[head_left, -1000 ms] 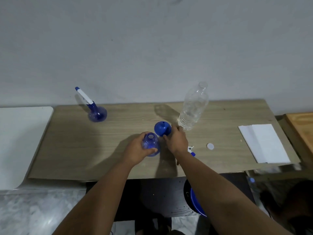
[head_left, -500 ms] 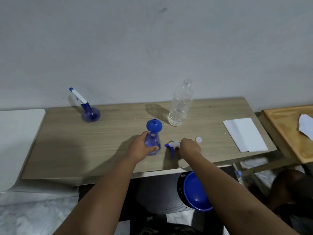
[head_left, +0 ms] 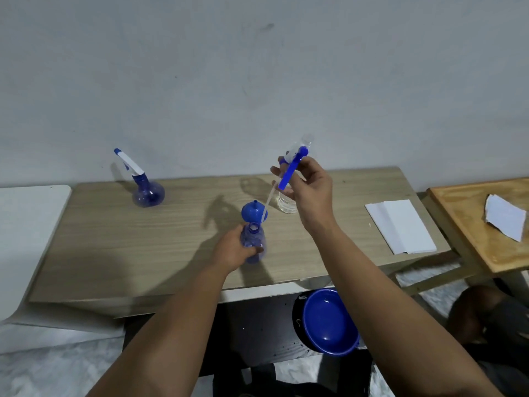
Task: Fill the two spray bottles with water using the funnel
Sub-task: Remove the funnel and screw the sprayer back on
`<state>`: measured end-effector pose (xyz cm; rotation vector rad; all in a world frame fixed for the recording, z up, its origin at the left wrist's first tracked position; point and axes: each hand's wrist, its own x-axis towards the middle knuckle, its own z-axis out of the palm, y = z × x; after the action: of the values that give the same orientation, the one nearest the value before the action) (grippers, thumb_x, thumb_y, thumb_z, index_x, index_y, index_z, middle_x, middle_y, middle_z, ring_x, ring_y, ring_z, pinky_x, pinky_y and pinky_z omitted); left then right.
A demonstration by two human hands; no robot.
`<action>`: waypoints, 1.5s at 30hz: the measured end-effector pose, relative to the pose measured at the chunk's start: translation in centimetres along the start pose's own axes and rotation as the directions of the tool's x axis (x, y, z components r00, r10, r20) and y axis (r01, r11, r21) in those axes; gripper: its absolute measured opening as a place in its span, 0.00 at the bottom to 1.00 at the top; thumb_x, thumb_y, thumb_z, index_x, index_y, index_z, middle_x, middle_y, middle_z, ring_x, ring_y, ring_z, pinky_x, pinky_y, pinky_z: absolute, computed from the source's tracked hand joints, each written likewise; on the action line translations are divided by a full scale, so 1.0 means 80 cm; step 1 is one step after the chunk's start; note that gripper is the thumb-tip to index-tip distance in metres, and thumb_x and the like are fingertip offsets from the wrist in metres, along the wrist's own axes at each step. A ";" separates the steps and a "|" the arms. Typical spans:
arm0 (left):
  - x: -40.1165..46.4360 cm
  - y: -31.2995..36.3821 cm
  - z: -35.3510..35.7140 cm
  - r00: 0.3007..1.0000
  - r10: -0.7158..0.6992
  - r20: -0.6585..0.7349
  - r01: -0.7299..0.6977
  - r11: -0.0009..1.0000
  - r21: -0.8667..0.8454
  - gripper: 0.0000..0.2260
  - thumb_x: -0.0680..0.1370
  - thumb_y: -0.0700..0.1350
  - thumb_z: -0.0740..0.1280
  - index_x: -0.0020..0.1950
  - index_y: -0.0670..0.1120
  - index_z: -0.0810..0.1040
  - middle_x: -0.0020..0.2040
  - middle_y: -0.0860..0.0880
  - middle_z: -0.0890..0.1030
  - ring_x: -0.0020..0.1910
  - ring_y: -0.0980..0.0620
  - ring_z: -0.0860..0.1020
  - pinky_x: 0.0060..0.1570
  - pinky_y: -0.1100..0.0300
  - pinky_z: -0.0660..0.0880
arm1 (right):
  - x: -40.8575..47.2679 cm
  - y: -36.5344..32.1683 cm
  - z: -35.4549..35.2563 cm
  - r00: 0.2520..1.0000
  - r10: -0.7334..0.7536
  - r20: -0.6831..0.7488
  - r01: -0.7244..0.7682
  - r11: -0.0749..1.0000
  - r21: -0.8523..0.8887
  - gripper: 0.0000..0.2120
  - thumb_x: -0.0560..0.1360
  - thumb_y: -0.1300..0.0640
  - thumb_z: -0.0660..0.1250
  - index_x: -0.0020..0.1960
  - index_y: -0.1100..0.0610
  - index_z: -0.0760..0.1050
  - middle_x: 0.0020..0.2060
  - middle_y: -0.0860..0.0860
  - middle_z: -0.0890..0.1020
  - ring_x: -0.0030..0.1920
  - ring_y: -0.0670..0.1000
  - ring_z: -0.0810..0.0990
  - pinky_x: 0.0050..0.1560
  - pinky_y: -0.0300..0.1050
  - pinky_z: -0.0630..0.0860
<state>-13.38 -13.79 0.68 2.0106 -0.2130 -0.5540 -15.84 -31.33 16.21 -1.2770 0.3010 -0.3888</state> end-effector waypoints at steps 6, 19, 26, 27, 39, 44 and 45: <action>-0.001 0.005 -0.002 1.000 -0.010 0.015 0.009 1.000 0.024 0.24 0.67 0.46 0.81 0.59 0.54 0.76 0.50 0.55 0.83 0.51 0.53 0.81 0.53 0.56 0.76 | -0.007 0.041 0.006 0.999 -0.006 0.043 0.011 0.993 -0.115 0.11 0.79 0.69 0.71 0.62 0.65 0.80 0.55 0.59 0.86 0.54 0.57 0.89 0.52 0.55 0.86; -0.008 0.014 -0.004 0.999 0.001 0.033 -0.001 1.000 -0.001 0.18 0.75 0.26 0.66 0.62 0.41 0.74 0.49 0.52 0.79 0.38 0.68 0.78 0.39 0.74 0.72 | -0.026 0.152 -0.029 0.944 0.168 0.285 0.000 0.861 -0.508 0.14 0.74 0.68 0.74 0.58 0.60 0.83 0.54 0.53 0.88 0.59 0.53 0.86 0.65 0.57 0.81; -0.012 0.014 -0.006 1.000 0.011 -0.010 -0.010 0.994 0.106 0.18 0.71 0.35 0.71 0.59 0.48 0.79 0.46 0.53 0.82 0.47 0.50 0.81 0.48 0.57 0.77 | -0.036 0.155 -0.015 0.980 0.158 0.119 -0.065 0.824 -0.563 0.15 0.68 0.63 0.80 0.48 0.54 0.77 0.43 0.49 0.87 0.45 0.50 0.86 0.49 0.53 0.84; -0.013 0.016 -0.007 1.000 0.023 -0.009 -0.022 0.992 0.124 0.18 0.71 0.34 0.71 0.58 0.47 0.79 0.45 0.53 0.81 0.46 0.50 0.81 0.45 0.58 0.76 | -0.038 0.156 -0.015 0.979 0.165 0.120 -0.074 0.835 -0.545 0.17 0.67 0.63 0.80 0.50 0.53 0.76 0.43 0.48 0.87 0.45 0.50 0.87 0.49 0.54 0.85; -0.008 0.013 -0.007 0.997 0.078 -0.005 -0.076 0.978 0.193 0.18 0.73 0.35 0.70 0.61 0.49 0.77 0.45 0.53 0.79 0.45 0.48 0.79 0.45 0.58 0.73 | -0.048 0.156 -0.034 0.964 0.140 0.228 -0.031 0.905 -0.425 0.17 0.73 0.68 0.74 0.57 0.55 0.75 0.46 0.49 0.87 0.46 0.48 0.85 0.51 0.49 0.82; -0.007 0.011 -0.007 0.995 0.102 0.001 -0.101 0.981 0.168 0.23 0.72 0.30 0.67 0.62 0.50 0.76 0.47 0.53 0.80 0.46 0.51 0.79 0.41 0.70 0.72 | -0.046 0.158 -0.035 0.969 0.101 0.227 0.013 0.891 -0.454 0.13 0.73 0.67 0.76 0.50 0.52 0.78 0.42 0.45 0.84 0.43 0.47 0.82 0.49 0.48 0.79; -0.007 0.011 -0.008 0.995 0.101 0.004 -0.100 0.978 0.185 0.23 0.71 0.30 0.67 0.63 0.49 0.76 0.46 0.52 0.79 0.45 0.50 0.79 0.41 0.67 0.72 | -0.046 0.158 -0.035 0.970 0.111 0.218 0.000 0.891 -0.454 0.14 0.73 0.67 0.76 0.49 0.52 0.76 0.40 0.45 0.83 0.41 0.46 0.81 0.47 0.46 0.79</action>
<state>-13.53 -13.51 1.87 2.1673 -0.3724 -0.4793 -18.91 -29.12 3.30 -1.7524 0.2279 -0.1101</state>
